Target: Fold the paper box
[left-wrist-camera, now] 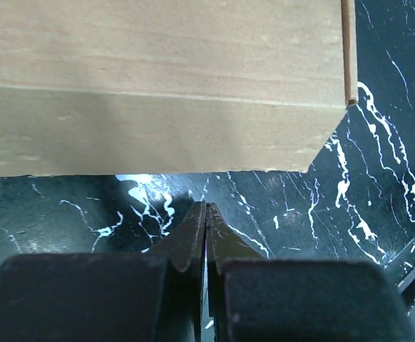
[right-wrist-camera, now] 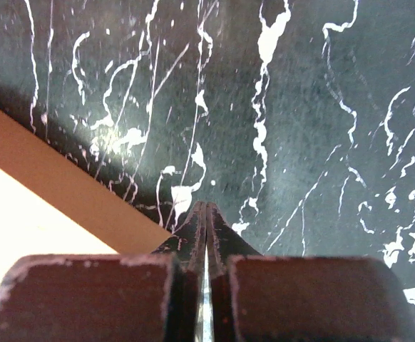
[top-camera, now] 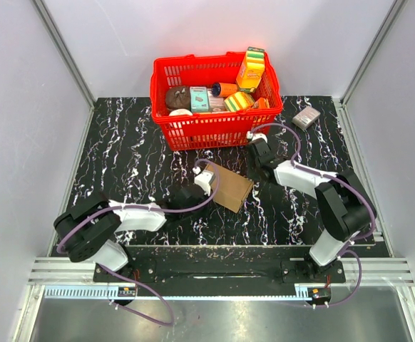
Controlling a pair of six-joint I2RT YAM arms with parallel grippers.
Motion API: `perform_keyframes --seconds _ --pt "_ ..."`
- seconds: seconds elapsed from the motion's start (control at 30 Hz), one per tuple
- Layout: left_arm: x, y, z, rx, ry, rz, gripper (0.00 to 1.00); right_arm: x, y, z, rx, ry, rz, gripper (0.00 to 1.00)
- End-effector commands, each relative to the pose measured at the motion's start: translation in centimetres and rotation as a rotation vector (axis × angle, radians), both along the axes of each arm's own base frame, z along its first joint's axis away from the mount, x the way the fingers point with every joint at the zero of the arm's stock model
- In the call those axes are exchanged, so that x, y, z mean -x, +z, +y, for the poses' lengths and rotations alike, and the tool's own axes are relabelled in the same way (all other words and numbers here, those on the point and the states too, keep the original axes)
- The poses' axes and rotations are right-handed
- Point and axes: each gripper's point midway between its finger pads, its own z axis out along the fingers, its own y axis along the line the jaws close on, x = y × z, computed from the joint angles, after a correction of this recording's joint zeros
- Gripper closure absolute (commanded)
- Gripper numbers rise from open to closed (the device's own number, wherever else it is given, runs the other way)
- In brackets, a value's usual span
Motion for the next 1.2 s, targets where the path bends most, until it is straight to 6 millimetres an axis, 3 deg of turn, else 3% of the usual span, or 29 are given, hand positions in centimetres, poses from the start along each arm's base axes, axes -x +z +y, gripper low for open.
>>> perform_keyframes --seconds 0.0,0.13,0.4,0.8,1.17 --pt "0.2 1.2 -2.3 0.053 -0.046 -0.006 1.00 1.5 1.2 0.9 -0.095 0.025 0.016 1.00" --pt "0.8 0.8 -2.2 0.034 -0.052 0.007 1.00 3.8 0.8 1.5 -0.170 0.043 0.065 1.00" --pt "1.8 0.3 -1.8 0.004 -0.053 0.021 1.00 6.9 1.8 3.5 -0.290 0.100 0.105 1.00" --pt "1.6 0.0 -3.0 -0.023 -0.079 0.027 1.00 9.8 1.2 5.3 -0.303 0.150 0.150 1.00" --pt "1.5 1.2 -4.4 0.036 -0.084 0.020 1.00 11.8 0.5 6.0 -0.336 0.145 0.188 1.00"
